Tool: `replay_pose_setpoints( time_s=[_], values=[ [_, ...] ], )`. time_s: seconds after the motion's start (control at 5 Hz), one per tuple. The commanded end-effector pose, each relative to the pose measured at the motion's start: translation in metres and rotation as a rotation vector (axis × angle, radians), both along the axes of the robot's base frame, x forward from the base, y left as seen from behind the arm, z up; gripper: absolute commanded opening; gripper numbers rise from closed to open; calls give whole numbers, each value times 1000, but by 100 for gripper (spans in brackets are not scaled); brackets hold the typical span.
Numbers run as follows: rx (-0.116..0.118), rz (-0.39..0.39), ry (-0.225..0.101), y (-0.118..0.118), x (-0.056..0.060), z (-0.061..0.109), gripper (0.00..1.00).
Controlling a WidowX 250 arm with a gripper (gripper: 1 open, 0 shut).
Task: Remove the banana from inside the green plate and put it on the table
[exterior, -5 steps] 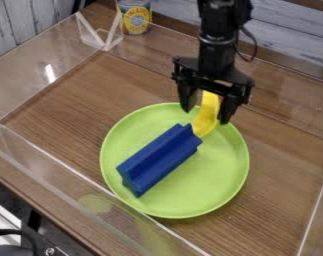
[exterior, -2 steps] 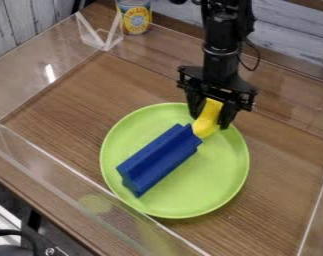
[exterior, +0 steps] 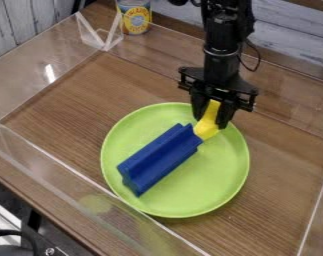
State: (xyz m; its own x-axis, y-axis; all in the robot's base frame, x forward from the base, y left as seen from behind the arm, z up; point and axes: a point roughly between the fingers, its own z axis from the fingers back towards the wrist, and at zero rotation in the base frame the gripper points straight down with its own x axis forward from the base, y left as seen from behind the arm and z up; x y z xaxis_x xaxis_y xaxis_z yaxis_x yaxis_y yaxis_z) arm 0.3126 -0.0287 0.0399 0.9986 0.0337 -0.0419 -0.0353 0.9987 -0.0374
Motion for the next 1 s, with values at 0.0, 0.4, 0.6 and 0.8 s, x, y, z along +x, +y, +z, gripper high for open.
replay_pose_setpoints(
  time_s=[0.0, 0.4, 0.6, 0.8],
  values=[
    [-10, -3, -36, -3, 8, 3, 0],
    [-18, -6, -39, -4, 9, 0, 0],
    [-21, -8, -39, -5, 8, -2, 0],
    [-23, -11, -38, -5, 7, -4, 0]
  ],
)
